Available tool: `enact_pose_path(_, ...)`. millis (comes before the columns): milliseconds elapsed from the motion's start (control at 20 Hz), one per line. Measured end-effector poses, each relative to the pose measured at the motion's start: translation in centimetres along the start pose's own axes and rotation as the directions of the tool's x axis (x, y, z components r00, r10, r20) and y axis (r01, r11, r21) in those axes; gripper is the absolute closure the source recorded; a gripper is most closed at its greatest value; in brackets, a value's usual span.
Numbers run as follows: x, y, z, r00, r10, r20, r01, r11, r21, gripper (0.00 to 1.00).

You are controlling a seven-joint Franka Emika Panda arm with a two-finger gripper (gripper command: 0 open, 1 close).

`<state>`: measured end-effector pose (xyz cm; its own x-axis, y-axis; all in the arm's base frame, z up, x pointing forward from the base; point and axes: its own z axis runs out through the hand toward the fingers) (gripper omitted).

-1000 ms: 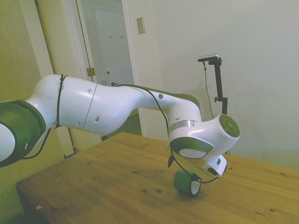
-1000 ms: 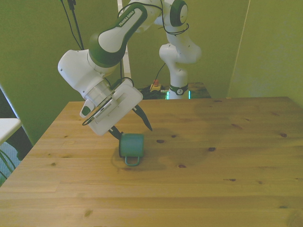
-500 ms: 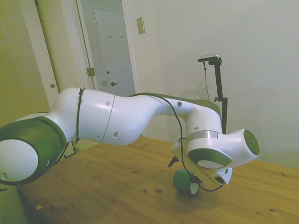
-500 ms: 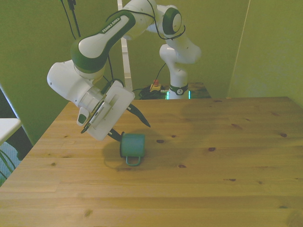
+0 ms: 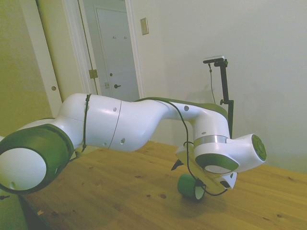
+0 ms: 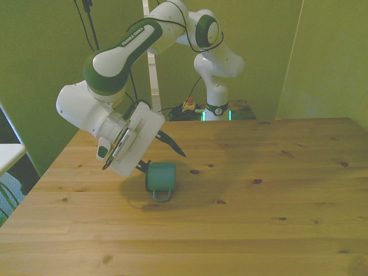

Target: Flip the mug upright

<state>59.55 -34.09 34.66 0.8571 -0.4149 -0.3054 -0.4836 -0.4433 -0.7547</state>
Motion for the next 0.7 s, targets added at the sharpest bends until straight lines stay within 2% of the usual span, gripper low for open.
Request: enact_pose_path(700, 0.45, 0.22, -0.09, 1.0, -0.008, 0.014, 0.008, 1.0, 0.007, 1.0)
